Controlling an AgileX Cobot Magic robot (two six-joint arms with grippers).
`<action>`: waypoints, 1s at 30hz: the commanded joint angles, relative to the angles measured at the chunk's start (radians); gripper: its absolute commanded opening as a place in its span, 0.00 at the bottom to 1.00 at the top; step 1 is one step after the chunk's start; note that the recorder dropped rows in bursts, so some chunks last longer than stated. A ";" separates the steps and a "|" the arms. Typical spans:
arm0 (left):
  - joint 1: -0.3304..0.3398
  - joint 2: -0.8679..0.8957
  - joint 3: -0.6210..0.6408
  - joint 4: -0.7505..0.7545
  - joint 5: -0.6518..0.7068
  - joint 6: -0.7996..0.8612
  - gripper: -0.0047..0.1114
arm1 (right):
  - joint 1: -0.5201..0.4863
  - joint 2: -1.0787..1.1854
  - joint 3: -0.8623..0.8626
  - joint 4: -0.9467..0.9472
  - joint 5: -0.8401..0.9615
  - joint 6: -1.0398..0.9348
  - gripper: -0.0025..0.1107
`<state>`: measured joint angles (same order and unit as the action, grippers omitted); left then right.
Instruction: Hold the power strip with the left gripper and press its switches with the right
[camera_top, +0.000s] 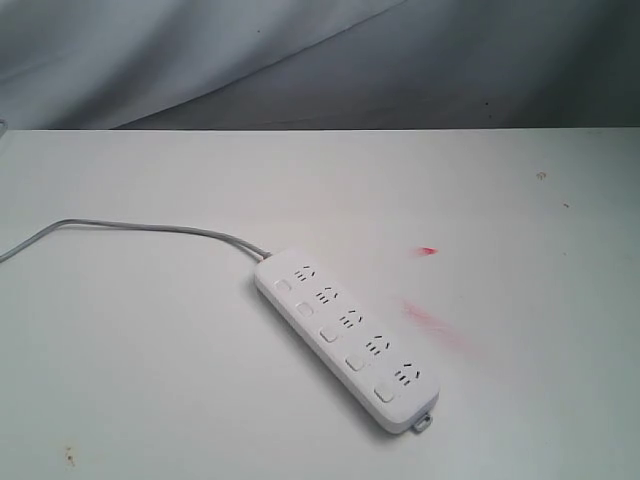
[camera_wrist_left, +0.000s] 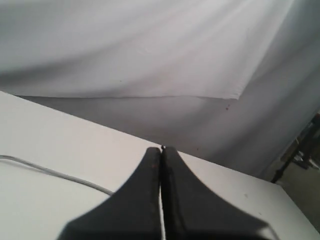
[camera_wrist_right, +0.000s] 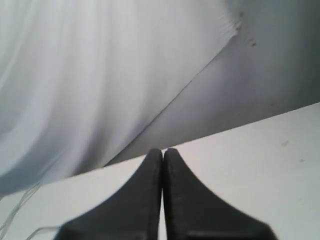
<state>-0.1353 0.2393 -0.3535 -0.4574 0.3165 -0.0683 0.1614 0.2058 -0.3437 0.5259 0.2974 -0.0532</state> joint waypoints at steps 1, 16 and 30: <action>-0.066 0.160 -0.167 -0.006 0.062 0.049 0.04 | 0.094 0.187 -0.179 0.093 0.176 -0.176 0.02; -0.253 0.748 -0.673 -0.006 0.381 0.313 0.04 | 0.260 0.686 -0.532 0.103 0.488 -0.418 0.02; -0.253 1.314 -0.893 0.001 0.561 0.444 0.04 | 0.358 1.057 -0.600 -0.028 0.529 -0.439 0.02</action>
<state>-0.3827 1.4616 -1.2062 -0.4603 0.8391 0.3548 0.4746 1.2143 -0.9369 0.5660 0.8582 -0.5086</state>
